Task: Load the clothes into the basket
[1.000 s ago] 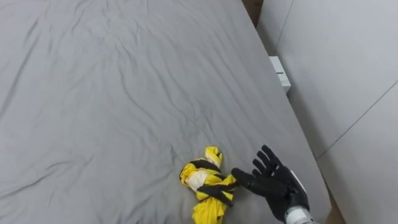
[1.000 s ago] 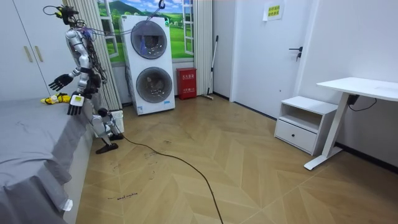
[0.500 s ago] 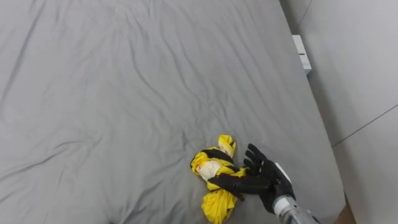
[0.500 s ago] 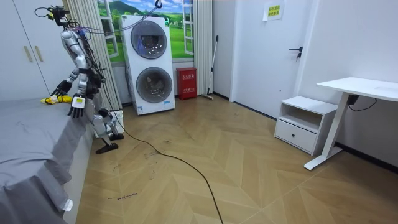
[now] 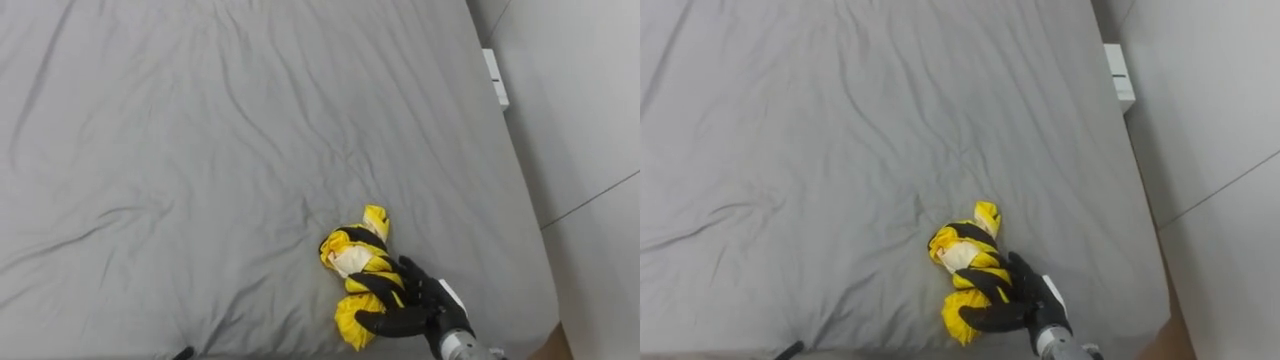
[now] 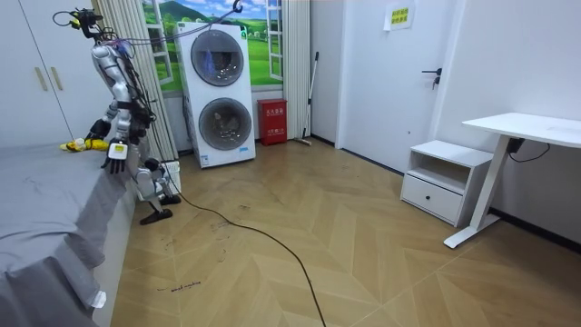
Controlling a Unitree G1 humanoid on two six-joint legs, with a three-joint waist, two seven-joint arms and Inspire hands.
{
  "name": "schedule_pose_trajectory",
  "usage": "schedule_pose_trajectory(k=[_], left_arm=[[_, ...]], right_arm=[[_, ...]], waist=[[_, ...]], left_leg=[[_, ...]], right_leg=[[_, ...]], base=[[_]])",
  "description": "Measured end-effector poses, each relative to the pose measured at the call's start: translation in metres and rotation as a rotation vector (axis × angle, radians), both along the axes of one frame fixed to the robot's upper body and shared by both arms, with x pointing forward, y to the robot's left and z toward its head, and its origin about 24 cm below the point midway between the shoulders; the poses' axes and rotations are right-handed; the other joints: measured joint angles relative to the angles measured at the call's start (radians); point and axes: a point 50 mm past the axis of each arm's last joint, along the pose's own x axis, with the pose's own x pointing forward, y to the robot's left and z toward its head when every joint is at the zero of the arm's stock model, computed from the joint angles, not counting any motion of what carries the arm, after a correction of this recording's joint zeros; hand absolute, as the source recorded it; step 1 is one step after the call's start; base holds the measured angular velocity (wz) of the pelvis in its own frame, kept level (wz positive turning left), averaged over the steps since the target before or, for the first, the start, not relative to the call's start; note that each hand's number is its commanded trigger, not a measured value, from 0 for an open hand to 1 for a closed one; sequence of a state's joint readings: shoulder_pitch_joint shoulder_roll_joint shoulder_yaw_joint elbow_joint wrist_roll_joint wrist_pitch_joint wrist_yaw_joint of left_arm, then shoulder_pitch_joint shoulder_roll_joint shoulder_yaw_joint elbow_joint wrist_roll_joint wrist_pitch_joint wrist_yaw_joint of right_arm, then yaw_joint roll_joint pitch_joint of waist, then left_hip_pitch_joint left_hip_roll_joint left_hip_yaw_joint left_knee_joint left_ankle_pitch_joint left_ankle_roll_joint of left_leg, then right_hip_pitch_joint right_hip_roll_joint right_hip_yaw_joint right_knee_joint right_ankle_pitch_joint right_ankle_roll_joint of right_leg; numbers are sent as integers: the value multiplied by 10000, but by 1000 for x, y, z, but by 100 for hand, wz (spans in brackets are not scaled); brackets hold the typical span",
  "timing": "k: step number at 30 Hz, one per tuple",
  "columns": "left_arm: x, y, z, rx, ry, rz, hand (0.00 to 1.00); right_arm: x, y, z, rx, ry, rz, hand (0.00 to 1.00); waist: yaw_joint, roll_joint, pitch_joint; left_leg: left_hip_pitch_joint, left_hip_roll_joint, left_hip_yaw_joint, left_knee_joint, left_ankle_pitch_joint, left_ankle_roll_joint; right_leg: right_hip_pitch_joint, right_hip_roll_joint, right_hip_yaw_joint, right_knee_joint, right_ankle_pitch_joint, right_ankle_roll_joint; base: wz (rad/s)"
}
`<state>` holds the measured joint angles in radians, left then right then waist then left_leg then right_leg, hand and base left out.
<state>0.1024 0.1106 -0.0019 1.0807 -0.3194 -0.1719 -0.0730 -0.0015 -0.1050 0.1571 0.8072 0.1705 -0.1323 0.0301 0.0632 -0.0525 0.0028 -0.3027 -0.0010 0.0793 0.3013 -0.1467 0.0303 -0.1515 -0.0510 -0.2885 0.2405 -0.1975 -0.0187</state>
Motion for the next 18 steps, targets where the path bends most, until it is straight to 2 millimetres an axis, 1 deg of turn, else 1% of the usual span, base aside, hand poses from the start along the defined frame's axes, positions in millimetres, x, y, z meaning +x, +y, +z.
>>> schedule_pose_trajectory(k=[1,2,3,4,6,8,10,11,14,15,16,17,18], left_arm=[[0,0,0,56,27,44,0],[1,0,0,92,39,71,0],[2,-1,0,135,43,108,0],[3,-1,0,143,41,116,0],[7,-2,1,243,36,92,0],[7,-3,0,343,72,72,0],[9,-3,1,403,49,86,0],[9,-3,1,408,54,57,0],[8,-5,0,384,202,-50,0],[7,-7,-1,369,324,-144,0],[4,-8,-3,329,515,-176,0],[2,-8,-3,318,594,-188,0],[1,-9,-4,294,642,-178,0]], right_arm=[[2,2,-1,-277,79,241,0],[0,1,-4,-416,224,296,0],[3,1,-4,-746,228,405,0],[2,0,-5,-859,301,392,0],[2,-1,-7,-1310,391,458,0],[6,0,-6,-1514,343,492,0],[5,0,-7,-1701,349,402,0],[5,-1,-7,-1792,318,325,0],[6,-3,-6,-2058,236,-3,0],[8,-3,-5,-2190,142,-165,0],[7,-5,-6,-2291,162,-349,72],[8,-6,-5,-2357,140,-441,100],[10,-7,-4,-2437,85,-623,100]], waist=[[-5,-47,-27],[-10,-60,-30],[-9,-68,-27],[-6,-71,-24],[37,-107,-3],[35,-88,8],[45,-83,7],[25,-65,21],[170,-19,35],[208,24,64],[239,76,97],[253,103,107],[265,152,125]], left_leg=[[-1,-9,-38,-4,8,3],[-4,-16,-78,-2,11,5],[-15,-48,-183,1,28,8],[-18,-63,-240,-5,40,9],[-22,-80,-271,-13,60,8],[-85,-92,-307,-47,64,10],[-160,-114,-342,-108,129,17],[-209,-124,-363,-105,163,28],[-337,-122,-374,-107,185,22],[-374,-120,-398,-108,187,19],[-386,-117,-414,-114,187,18],[-397,-117,-418,-117,188,17],[-431,-118,-436,-119,191,12]], right_leg=[[12,1,-35,-8,0,0],[29,2,-56,-21,0,0],[67,-5,-130,-43,0,0],[80,-6,-149,-44,0,1],[98,-7,-177,-47,-2,7],[97,-4,-224,-106,-3,8],[82,2,-276,-233,17,39],[48,-10,-337,-243,18,41],[-102,-9,-364,-243,32,31],[-132,-2,-380,-243,48,18],[-145,2,-408,-242,66,16],[-157,2,-417,-243,71,15],[-180,3,-454,-243,74,13]], base=[[10],[14],[15],[18],[9],[6],[11],[10],[2],[4],[4],[4],[6]])
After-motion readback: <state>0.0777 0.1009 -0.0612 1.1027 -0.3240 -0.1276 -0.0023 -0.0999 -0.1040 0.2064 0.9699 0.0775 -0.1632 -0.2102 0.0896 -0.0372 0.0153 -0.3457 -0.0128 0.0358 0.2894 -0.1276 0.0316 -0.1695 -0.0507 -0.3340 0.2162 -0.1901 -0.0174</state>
